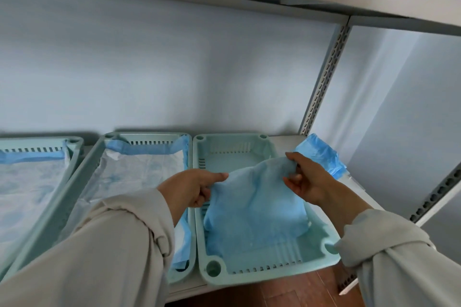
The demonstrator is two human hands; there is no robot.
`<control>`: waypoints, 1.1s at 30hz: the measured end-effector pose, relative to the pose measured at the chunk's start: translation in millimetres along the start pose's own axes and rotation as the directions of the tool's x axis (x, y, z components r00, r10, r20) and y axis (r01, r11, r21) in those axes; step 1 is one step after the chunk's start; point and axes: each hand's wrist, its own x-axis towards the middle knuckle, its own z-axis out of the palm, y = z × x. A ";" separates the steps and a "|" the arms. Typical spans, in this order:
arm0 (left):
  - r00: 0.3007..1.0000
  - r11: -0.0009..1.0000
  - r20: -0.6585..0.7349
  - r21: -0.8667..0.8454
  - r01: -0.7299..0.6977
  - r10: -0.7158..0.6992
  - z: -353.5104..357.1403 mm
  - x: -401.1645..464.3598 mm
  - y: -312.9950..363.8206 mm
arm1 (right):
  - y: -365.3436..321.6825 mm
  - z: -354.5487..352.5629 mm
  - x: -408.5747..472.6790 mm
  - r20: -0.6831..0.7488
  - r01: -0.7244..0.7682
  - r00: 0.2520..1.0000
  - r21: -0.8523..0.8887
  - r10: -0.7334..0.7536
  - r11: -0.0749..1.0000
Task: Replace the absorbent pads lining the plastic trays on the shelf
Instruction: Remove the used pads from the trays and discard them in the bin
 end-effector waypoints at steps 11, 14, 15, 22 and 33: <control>0.992 0.800 -0.016 -0.590 -0.109 0.124 15.2 -0.2 12.8 | -12.0 -16.6 11.9 -0.261 0.060 0.958 -0.226 -0.119 0.972; 0.958 0.779 -0.155 -0.559 -0.285 0.240 10.4 -2.8 21.5 | -1.2 -32.7 11.5 -0.320 -0.004 0.944 -0.260 -0.082 0.966; 0.947 0.765 -0.180 -0.558 -0.322 0.267 7.4 -3.1 24.5 | 2.5 -37.0 11.6 -0.310 -0.007 0.949 -0.208 -0.059 0.978; 0.969 0.913 -0.133 -0.330 -0.240 0.207 -12.0 -16.5 17.7 | 5.8 -6.6 5.1 -0.109 -0.045 0.993 0.012 0.046 0.999; 0.850 0.609 -0.409 -0.595 -0.524 0.332 -103.4 -37.6 27.7 | -22.0 108.5 -3.7 0.112 0.262 0.962 -0.106 -0.251 0.959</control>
